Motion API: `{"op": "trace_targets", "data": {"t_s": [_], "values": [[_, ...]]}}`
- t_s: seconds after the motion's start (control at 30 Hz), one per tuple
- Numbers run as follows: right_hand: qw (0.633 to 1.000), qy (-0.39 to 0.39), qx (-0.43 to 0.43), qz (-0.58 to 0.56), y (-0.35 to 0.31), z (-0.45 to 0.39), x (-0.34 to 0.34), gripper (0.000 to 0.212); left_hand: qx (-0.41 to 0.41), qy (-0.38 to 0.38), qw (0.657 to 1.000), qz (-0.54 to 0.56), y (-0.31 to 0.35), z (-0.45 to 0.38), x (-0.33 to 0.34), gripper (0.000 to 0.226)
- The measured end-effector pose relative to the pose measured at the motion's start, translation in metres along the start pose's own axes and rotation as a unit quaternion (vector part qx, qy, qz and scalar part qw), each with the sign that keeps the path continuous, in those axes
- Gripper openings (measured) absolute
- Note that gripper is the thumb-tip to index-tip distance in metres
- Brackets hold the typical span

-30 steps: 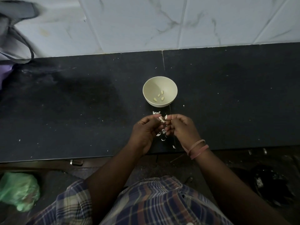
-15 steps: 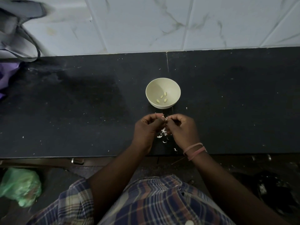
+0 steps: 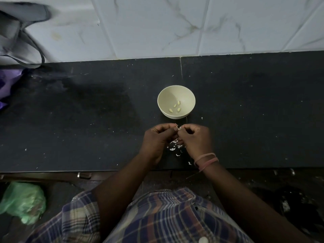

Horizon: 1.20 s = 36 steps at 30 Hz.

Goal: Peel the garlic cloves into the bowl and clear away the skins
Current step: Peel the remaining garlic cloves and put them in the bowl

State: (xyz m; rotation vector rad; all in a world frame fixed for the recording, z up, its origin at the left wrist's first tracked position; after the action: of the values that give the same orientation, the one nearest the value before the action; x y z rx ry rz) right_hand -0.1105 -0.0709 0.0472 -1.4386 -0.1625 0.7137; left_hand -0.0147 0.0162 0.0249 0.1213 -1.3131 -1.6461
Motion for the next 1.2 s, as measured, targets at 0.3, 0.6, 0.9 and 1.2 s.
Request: {"op": "trace_targets", "data": {"t_s": [0.3,0.6,0.9,1.2], "values": [[0.991,-0.039,0.06,-0.113,0.0,-0.005,-0.003,0.016,-0.044,-0.023,0.998,0.026,0.003,-0.005,0.0,0.011],[0.959,-0.079,0.157,-0.222,0.011,-0.007,0.0,0.023,-0.099,-0.069,0.991,0.065,-0.001,-0.005,-0.007,0.018],[0.995,-0.04,0.067,-0.061,0.01,-0.007,0.001,0.012,-0.077,-0.046,0.995,0.034,-0.008,-0.009,0.0,0.02],[0.99,-0.044,0.095,-0.091,0.014,-0.008,0.005,0.012,-0.077,-0.04,0.996,0.036,-0.004,-0.006,-0.003,0.02]]}}
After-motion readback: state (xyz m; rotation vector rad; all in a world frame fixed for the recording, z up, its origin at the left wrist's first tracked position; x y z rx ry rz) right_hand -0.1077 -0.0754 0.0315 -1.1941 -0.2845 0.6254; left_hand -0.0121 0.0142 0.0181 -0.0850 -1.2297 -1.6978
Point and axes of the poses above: each hand's wrist, its own z-axis away from the middle knuckle, its own x-axis out of the palm, y = z × x, the point moved 1 cm from there along -z, towards the middle knuckle, and after that the axes turned 5 degrees about z, right-handed, at the moved point
